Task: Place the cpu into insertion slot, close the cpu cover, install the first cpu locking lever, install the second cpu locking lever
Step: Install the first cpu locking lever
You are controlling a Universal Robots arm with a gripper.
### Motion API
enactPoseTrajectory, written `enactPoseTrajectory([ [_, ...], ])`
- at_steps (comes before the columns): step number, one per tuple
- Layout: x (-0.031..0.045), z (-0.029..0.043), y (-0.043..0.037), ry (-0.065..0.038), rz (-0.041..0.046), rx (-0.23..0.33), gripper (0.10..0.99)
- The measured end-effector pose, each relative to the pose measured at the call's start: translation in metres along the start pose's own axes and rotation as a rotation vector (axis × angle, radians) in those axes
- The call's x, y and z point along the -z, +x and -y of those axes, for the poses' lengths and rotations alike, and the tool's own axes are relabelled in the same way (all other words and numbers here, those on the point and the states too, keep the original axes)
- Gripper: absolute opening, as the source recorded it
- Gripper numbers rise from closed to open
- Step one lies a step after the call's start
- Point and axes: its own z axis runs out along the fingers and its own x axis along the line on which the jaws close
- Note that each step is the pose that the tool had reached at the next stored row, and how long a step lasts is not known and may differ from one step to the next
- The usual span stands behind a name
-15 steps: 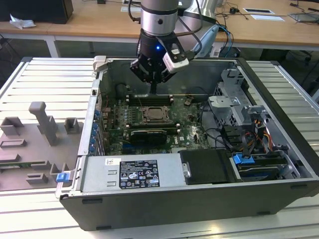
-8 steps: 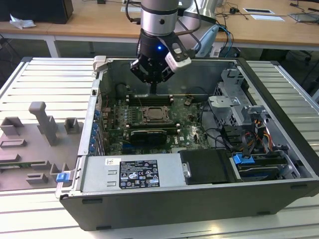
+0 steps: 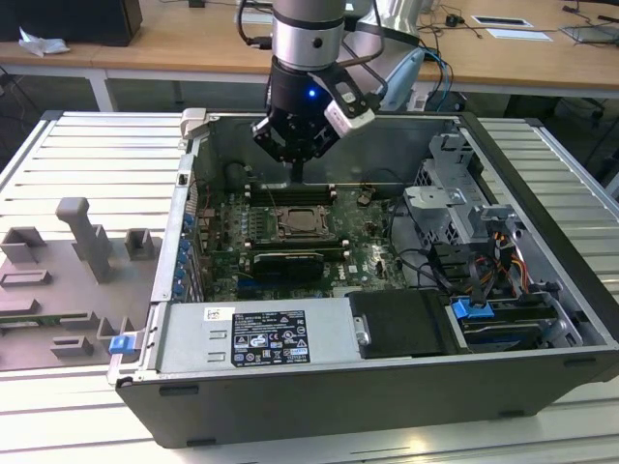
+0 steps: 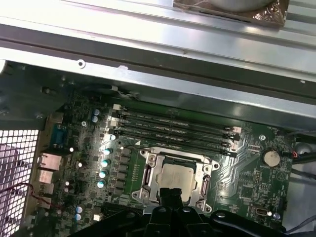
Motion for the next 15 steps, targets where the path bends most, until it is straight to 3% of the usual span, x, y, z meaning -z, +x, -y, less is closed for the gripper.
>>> enactPoseTrajectory([
  [2,-0.0009,-0.0008,0.0043,0.001,0.0070,-0.006,0.106],
  [4,-0.0037,-0.0008,0.0046,0.001,0.0095,-0.067,0.106],
  [15,-0.0070,-0.0029,0.0166,-0.003,0.0133,-0.072,0.106],
])
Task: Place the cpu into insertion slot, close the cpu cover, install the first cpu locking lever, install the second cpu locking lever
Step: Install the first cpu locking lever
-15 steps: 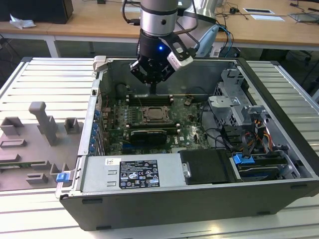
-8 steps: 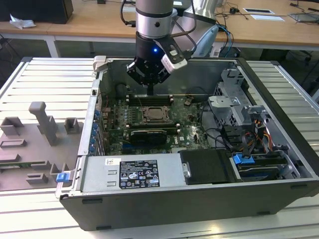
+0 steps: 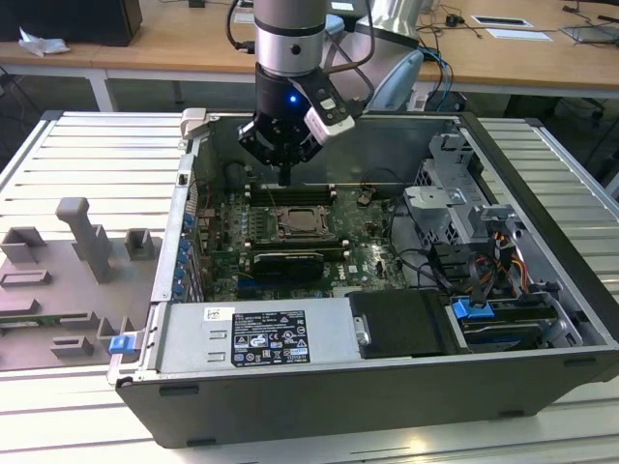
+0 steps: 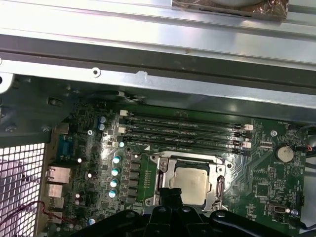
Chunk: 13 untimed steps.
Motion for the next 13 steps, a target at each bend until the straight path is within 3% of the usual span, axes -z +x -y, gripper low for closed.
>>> enactPoseTrajectory([
  [7,-0.0023,-0.0007,0.0065,0.000,0.0006,-0.001,0.106],
  [13,-0.0101,-0.0026,0.0274,0.000,0.0008,-0.006,0.106],
])
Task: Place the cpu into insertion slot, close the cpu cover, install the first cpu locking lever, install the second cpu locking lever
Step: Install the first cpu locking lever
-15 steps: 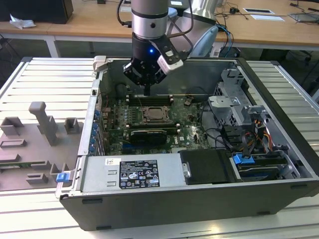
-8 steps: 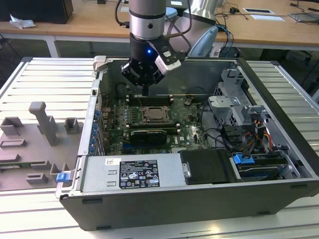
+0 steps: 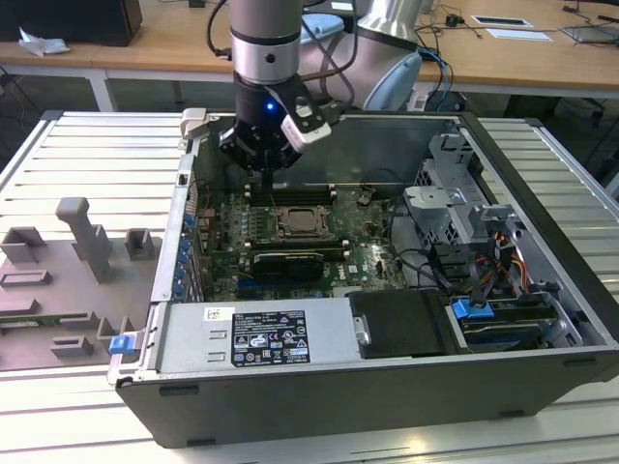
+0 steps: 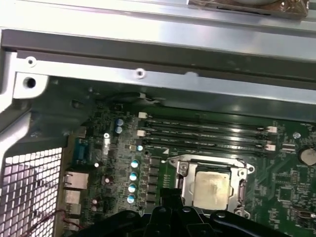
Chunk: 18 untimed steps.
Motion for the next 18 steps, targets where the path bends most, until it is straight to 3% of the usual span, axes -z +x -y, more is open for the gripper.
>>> enactPoseTrajectory([
  [8,-0.0067,-0.0043,0.0113,0.000,0.0005,-0.008,0.106],
  [15,-0.0113,-0.0206,0.0111,0.000,0.0007,-0.011,0.106],
  [18,-0.0119,-0.0223,0.0058,0.001,0.0004,-0.011,0.106],
])
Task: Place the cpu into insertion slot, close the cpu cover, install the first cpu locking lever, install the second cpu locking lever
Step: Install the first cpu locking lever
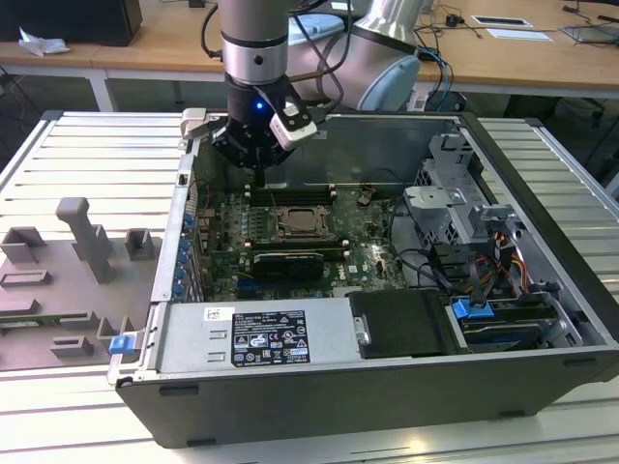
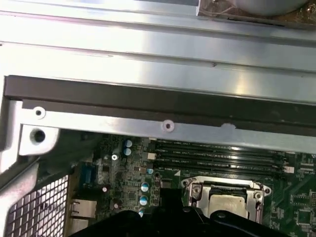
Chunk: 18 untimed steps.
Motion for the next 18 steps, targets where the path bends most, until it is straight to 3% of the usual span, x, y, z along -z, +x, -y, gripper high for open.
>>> enactPoseTrajectory([
  [3,-0.0009,0.0005,-0.0044,0.002,0.0000,-0.001,0.106],
  [6,-0.0023,0.0015,-0.0159,0.003,-0.0002,-0.002,0.106],
  [13,-0.0053,0.0051,-0.0542,0.003,-0.0002,-0.002,0.106],
  [14,-0.0057,0.0054,-0.0565,0.001,0.0001,-0.002,0.106],
  [17,-0.0062,0.0057,-0.0586,-0.033,0.0034,-0.003,0.106],
  [18,-0.0069,0.0060,-0.0589,-0.039,0.0041,-0.006,0.106],
])
